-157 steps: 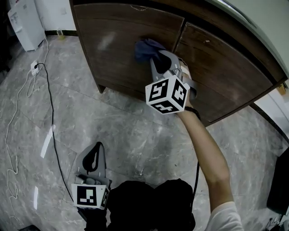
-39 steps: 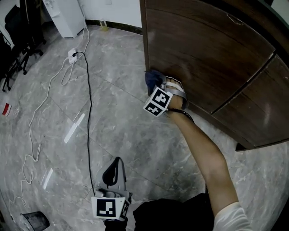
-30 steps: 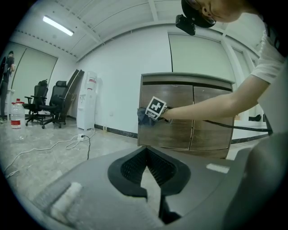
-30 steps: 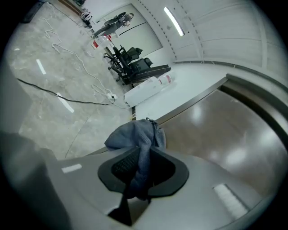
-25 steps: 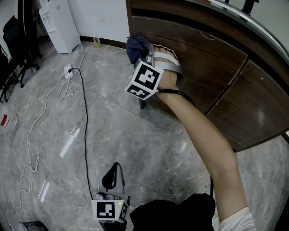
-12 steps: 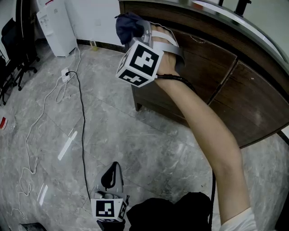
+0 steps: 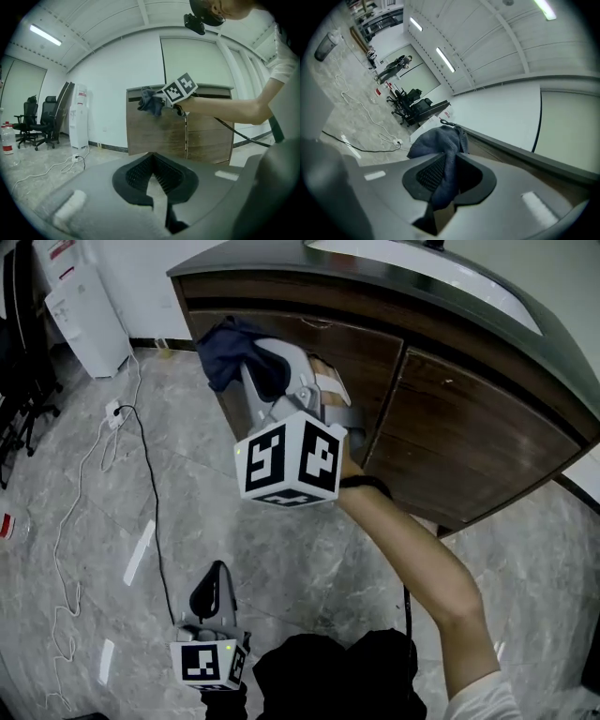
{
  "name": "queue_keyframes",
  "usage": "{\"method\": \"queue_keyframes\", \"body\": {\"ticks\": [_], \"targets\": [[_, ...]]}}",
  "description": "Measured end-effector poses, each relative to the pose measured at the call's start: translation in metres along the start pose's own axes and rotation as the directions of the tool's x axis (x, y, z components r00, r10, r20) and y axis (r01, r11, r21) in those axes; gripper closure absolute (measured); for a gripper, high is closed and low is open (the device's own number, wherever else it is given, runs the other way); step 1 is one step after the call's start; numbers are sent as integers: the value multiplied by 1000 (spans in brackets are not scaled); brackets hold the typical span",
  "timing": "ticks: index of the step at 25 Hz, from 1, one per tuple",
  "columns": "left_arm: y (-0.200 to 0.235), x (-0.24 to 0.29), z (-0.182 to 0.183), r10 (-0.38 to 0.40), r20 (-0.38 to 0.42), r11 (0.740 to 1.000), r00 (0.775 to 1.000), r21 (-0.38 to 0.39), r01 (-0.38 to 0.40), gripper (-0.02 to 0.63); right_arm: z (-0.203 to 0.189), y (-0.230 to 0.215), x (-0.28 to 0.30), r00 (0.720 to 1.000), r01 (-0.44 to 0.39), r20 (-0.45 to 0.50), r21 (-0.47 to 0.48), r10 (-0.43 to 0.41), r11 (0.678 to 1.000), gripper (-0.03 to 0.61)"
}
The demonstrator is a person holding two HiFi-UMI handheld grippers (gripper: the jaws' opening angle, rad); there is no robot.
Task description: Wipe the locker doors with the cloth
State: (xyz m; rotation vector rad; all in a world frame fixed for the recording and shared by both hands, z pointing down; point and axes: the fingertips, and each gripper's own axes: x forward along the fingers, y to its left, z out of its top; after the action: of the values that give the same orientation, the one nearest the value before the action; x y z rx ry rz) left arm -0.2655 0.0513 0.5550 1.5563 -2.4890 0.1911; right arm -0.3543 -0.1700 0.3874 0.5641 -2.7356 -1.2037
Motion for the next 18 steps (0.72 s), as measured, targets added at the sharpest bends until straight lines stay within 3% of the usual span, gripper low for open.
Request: {"method": "queue_keyframes", "body": {"ticks": [4,10,18], "targets": [[-39,-8,67,-45,-21,999,999,7,45,612,0,-31,-56,998,-45,-31,141,49,989,515],[-80,-31,189,-136,-53,990,989,40,139,612,24,-96,-153,990,-3,-127,371,54,929,514],[-125,-77,357,-257,-56,962,965,77,260,612,101,-203,-277,965,115,-263,500,24,858,515]]}}
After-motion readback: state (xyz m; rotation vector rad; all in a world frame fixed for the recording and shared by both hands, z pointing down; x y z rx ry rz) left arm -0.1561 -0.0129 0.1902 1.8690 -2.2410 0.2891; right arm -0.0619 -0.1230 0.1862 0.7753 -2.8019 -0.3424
